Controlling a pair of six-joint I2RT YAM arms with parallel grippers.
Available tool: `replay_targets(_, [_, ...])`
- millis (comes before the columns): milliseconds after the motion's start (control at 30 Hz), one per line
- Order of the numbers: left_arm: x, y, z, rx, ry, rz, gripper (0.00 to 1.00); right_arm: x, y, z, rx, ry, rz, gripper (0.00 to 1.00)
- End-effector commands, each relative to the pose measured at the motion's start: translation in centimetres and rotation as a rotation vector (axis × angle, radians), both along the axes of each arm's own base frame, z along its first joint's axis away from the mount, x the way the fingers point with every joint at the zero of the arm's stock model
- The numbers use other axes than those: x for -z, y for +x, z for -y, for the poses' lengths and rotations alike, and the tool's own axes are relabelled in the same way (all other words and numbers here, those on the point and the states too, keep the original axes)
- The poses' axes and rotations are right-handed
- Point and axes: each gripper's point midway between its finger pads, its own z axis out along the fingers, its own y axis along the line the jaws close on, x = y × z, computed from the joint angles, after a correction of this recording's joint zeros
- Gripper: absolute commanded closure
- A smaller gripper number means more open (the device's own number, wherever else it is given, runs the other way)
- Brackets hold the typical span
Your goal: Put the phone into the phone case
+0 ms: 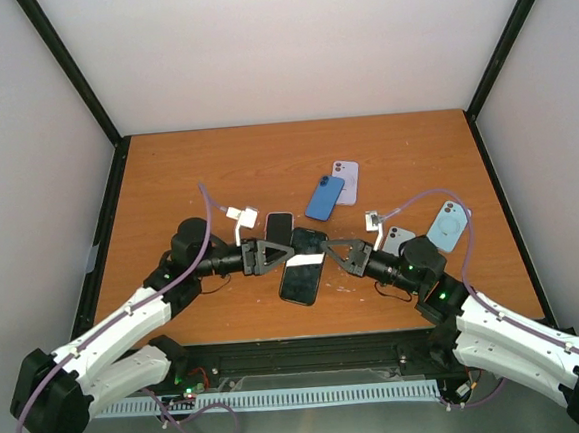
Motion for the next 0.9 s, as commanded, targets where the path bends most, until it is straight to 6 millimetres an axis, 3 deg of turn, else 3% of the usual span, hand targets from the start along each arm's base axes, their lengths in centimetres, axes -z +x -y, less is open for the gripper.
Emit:
replay_targets(0, [1.3,-0.2,0.3,0.028,0.005,-0.018,0.35,-3.1,0.9,0.4,0.06,0.108,0.031,0.97])
replay_targets(67, [1.9,-0.1,0.5,0.036,0.018,-0.027,0.37,-3.0,1.1,0.2,0.057,0.11,0.024,0.97])
replay_targets(200, [2.1,0.2,0.6,0.033,0.029,-0.029,0.72,-2.0,1.5,-0.1,0.06,0.097,-0.004,0.97])
replay_targets(267, [2.5,0.8,0.5,0.005,0.06,-0.034,0.83,-1.6,1.7,0.0,0.071,0.092,-0.015,0.97])
replay_targets(433, [3.9,2.3,0.3,-0.061,0.15,-0.059,0.99,0.2,2.2,0.2,0.105,0.033,-0.055,0.94])
replay_targets(700, [4.3,4.6,0.0,-0.125,0.213,-0.063,1.0,3.0,2.3,1.7,0.17,-0.09,-0.112,0.34])
replay_targets(867, [5.5,8.1,-3.6,-0.23,0.23,-0.133,1.0,4.2,2.2,3.7,0.245,-0.198,-0.135,0.11])
